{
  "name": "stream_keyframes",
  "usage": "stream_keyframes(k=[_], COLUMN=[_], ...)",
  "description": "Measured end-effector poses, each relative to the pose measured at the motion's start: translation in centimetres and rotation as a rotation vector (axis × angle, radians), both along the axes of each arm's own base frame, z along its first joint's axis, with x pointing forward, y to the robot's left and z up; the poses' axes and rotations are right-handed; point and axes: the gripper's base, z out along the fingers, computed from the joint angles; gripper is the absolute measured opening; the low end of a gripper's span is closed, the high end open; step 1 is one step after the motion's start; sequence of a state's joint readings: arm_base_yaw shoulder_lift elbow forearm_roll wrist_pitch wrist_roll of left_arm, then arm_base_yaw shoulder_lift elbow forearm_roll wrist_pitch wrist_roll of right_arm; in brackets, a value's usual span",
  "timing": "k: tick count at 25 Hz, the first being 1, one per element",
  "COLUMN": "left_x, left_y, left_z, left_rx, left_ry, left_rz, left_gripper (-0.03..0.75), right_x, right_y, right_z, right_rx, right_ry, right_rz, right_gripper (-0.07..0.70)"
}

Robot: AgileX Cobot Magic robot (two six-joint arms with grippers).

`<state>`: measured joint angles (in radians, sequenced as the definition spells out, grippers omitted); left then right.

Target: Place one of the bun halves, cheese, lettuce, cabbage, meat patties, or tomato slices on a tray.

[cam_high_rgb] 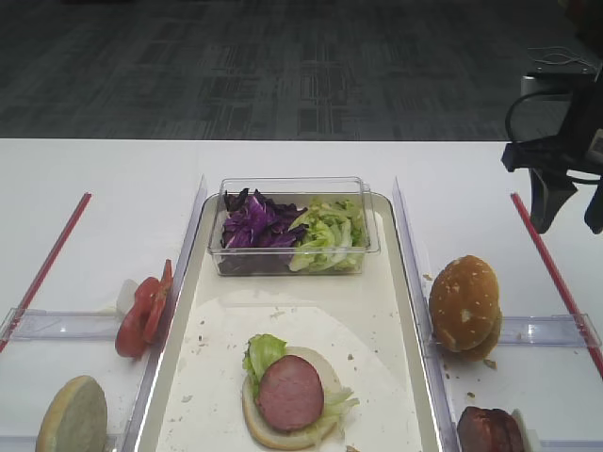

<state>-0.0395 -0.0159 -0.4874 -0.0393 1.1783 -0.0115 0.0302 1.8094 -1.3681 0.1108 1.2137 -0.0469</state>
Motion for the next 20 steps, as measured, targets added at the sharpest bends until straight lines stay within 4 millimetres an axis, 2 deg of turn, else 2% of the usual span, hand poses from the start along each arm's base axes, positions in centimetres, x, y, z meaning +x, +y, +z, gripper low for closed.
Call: stream_keyframes(k=[5, 20], left_x=[0.0, 0.0], left_y=[0.0, 0.0], left_z=[0.0, 0.0], left_rx=[0.000, 0.000], left_ry=[0.000, 0.000], left_rz=[0.000, 0.000], left_gripper=[0.429, 0.429], right_x=[-2.8, -12.0], right_y=[-0.1, -0.3], right_z=[1.1, 0.4], right_rx=[0.002, 0.003], right_ry=[-0.004, 0.044], right_rz=[-0.001, -0.005], right_gripper=[0.432, 0.432])
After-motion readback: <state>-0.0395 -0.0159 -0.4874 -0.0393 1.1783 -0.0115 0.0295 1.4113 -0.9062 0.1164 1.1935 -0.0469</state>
